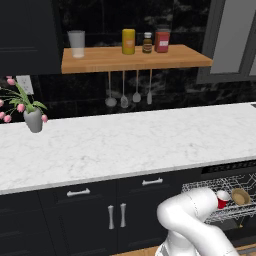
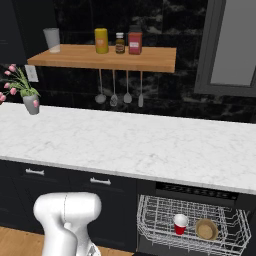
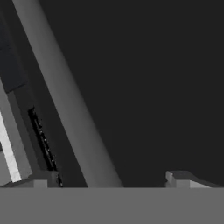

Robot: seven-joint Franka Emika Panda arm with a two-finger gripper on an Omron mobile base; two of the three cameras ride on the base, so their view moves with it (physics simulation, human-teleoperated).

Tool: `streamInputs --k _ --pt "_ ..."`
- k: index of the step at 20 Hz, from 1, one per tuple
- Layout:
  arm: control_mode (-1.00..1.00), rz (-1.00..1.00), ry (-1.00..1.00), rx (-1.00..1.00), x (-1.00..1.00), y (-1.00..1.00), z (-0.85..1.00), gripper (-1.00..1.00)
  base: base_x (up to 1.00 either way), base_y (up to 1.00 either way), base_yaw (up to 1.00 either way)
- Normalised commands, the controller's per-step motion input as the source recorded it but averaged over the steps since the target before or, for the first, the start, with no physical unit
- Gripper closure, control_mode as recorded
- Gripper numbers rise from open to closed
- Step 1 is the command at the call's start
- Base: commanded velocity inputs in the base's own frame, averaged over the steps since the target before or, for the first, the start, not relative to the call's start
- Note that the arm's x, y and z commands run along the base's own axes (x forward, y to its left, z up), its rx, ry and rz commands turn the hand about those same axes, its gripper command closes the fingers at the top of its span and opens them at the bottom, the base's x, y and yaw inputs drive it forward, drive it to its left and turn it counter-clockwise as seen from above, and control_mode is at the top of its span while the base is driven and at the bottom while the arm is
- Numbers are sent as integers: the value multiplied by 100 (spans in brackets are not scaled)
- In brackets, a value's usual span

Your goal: Pick up the cup and bowl from the counter, place them in the dishwasher, and close the dishwasher door.

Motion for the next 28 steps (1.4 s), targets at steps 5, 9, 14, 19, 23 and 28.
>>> streamInputs --k 5,9,14,19,23,28 --pt "-100 -1 -3 -6 17 -5 -50 -100 0 0 0" --pt "-100 0 -25 -2 79 3 2 -100 0 0 0" --pt "-100 0 -21 1 92 3 39 -100 0 0 0" --pt "-100 0 -11 1 100 0 39 -100 0 0 0" --pt "-100 0 -2 0 100 0 9 -100 0 0 0" --pt "-100 0 0 0 100 0 20 -100 0 0 0"
